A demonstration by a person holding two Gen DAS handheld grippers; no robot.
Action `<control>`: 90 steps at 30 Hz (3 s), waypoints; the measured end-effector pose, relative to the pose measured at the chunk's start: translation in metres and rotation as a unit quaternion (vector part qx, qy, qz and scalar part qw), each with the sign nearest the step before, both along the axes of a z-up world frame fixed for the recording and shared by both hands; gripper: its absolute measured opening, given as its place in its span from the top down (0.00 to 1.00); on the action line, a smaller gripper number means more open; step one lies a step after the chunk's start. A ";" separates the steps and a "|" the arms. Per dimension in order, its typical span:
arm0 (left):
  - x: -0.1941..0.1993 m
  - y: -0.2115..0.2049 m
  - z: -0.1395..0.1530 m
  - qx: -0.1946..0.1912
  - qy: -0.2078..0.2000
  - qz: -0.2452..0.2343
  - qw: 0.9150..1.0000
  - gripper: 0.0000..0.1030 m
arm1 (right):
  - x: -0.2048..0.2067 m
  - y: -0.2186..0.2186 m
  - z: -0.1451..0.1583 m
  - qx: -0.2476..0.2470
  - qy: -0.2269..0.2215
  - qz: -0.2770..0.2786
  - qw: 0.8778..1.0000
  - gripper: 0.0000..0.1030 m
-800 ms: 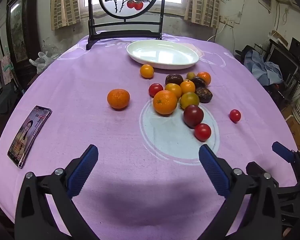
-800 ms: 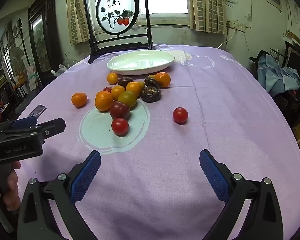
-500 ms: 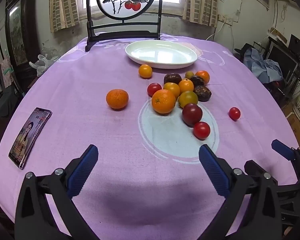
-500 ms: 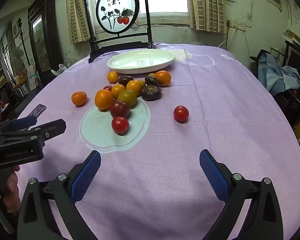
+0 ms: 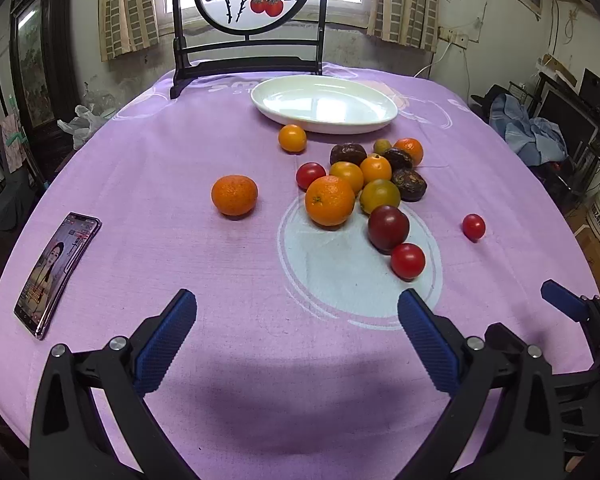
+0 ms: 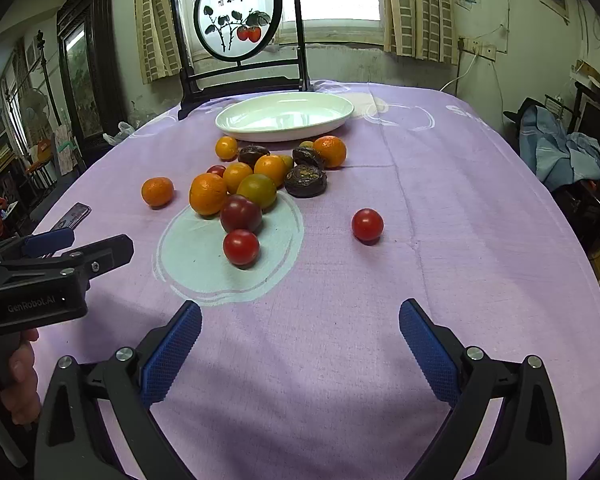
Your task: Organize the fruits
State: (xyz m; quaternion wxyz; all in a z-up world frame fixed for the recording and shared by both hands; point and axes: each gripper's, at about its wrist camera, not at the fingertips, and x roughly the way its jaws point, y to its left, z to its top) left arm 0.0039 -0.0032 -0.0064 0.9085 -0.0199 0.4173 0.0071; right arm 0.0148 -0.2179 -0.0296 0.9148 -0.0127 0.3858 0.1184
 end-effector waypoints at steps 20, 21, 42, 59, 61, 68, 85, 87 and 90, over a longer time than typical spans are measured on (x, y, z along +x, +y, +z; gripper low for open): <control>-0.001 0.001 -0.001 -0.004 -0.001 0.002 1.000 0.04 | -0.002 0.002 0.001 0.004 -0.001 0.002 1.000 0.03; -0.001 0.001 -0.001 -0.004 -0.001 0.002 1.000 0.04 | -0.002 0.002 0.001 0.004 -0.001 0.002 1.000 0.03; -0.003 0.000 0.000 -0.005 0.002 0.002 1.000 0.04 | -0.003 0.003 0.000 0.004 0.001 0.004 1.000 0.03; -0.004 -0.001 -0.003 -0.005 0.002 0.001 1.000 0.04 | -0.003 0.003 -0.002 0.003 0.005 0.004 1.000 0.03; -0.004 -0.001 -0.003 -0.005 0.002 0.001 1.000 0.04 | -0.002 0.003 -0.004 0.003 0.007 0.003 1.000 0.03; -0.002 -0.001 -0.008 -0.004 0.007 0.000 1.000 0.04 | -0.001 0.002 -0.007 0.002 0.012 0.003 1.000 0.03; 0.035 0.032 -0.033 -0.010 0.036 -0.012 0.999 0.04 | 0.067 -0.036 -0.027 -0.008 0.067 -0.060 0.996 0.05; 0.039 0.038 -0.036 -0.015 0.040 -0.010 0.999 0.04 | 0.082 -0.035 -0.030 -0.005 0.079 -0.061 0.995 0.13; 0.046 0.048 -0.037 -0.021 0.046 -0.001 0.999 0.04 | 0.103 -0.026 -0.035 -0.014 0.098 -0.052 0.994 0.21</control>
